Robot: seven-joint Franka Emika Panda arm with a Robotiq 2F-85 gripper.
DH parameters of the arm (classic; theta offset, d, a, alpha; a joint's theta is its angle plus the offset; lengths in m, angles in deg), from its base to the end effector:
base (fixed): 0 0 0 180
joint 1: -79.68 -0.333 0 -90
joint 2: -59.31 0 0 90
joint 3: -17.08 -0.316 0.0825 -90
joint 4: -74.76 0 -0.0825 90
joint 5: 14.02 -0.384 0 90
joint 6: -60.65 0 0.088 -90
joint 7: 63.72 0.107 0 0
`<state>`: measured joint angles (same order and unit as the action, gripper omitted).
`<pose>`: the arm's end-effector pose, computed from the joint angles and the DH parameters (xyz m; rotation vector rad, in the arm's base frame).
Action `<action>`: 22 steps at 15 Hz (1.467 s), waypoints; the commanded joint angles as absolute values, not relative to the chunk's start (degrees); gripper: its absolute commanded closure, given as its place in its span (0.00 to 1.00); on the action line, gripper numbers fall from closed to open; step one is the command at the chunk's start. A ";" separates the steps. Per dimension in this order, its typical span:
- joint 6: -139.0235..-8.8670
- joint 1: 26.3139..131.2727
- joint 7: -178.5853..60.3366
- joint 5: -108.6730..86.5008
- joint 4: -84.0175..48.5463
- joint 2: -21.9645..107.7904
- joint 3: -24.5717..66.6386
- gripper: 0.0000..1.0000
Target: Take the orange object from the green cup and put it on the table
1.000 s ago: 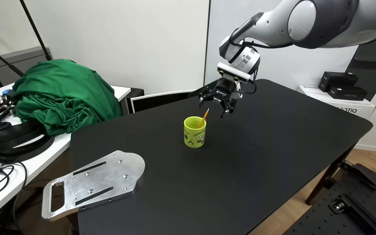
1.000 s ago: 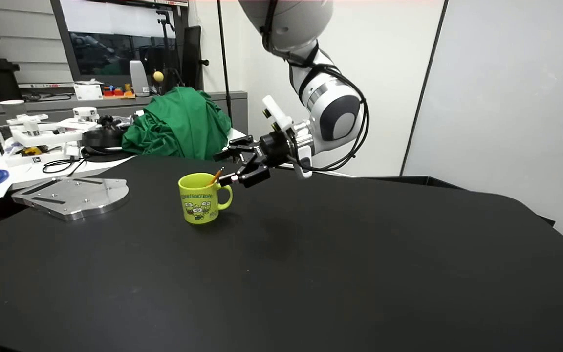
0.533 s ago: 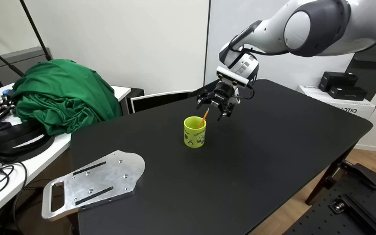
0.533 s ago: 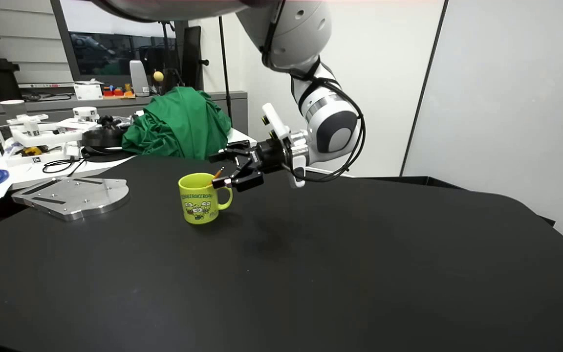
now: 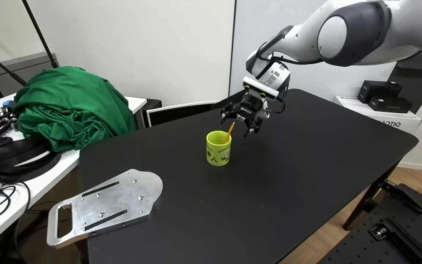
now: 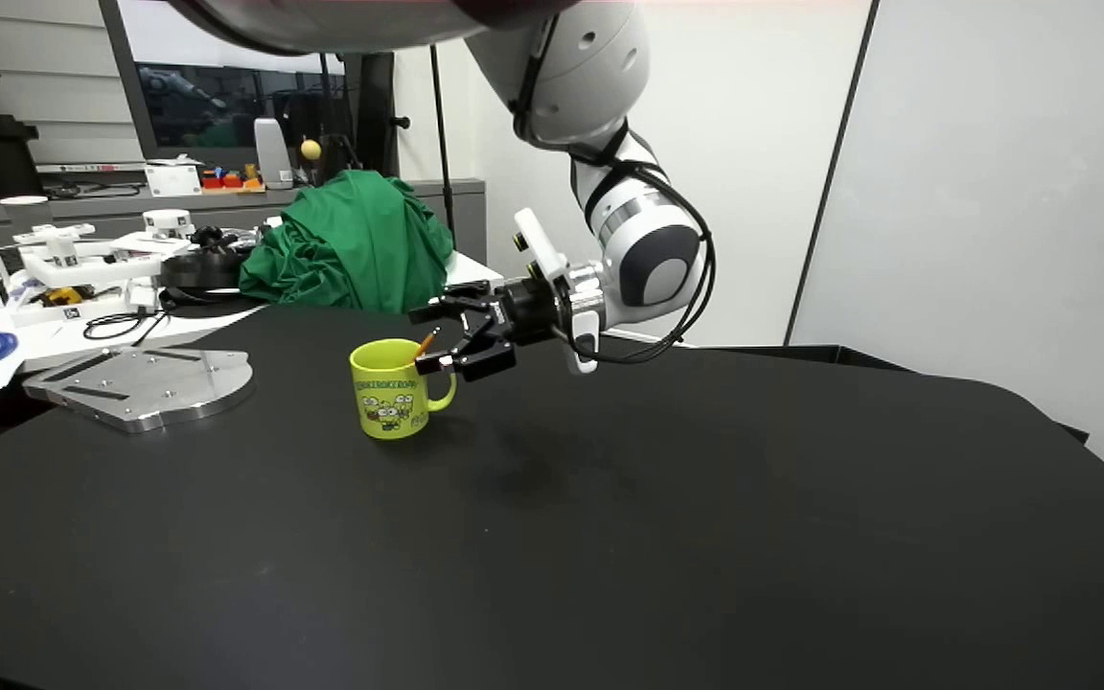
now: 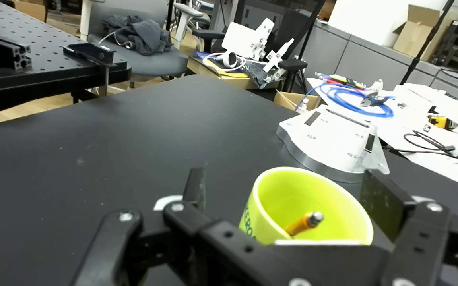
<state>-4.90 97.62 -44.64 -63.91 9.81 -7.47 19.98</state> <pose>0.6289 -0.1209 0.0953 -1.7779 0.8152 1.2482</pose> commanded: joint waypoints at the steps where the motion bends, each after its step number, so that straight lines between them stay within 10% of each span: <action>1: -3.96 97.79 -42.05 -65.08 13.36 -8.74 20.57 0.00; 4: -3.81 97.99 -42.16 -65.09 14.03 -8.87 20.71 0.00; 5: -3.95 98.00 -42.23 -65.11 14.09 -8.89 20.84 0.25; 14: -5.56 96.95 -43.60 -64.21 13.31 -8.17 21.28 0.70; 16: -6.17 96.87 -43.64 -64.07 13.37 -8.11 21.39 0.97; 20: -6.28 97.00 -43.41 -63.75 14.12 -8.33 21.41 0.98; 21: -6.18 97.07 -43.11 -63.78 14.35 -8.42 21.40 0.66; 22: -6.09 97.12 -43.38 -63.61 14.61 -8.50 21.40 0.72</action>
<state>-6.72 97.18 -44.71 -64.31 11.77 -7.58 20.82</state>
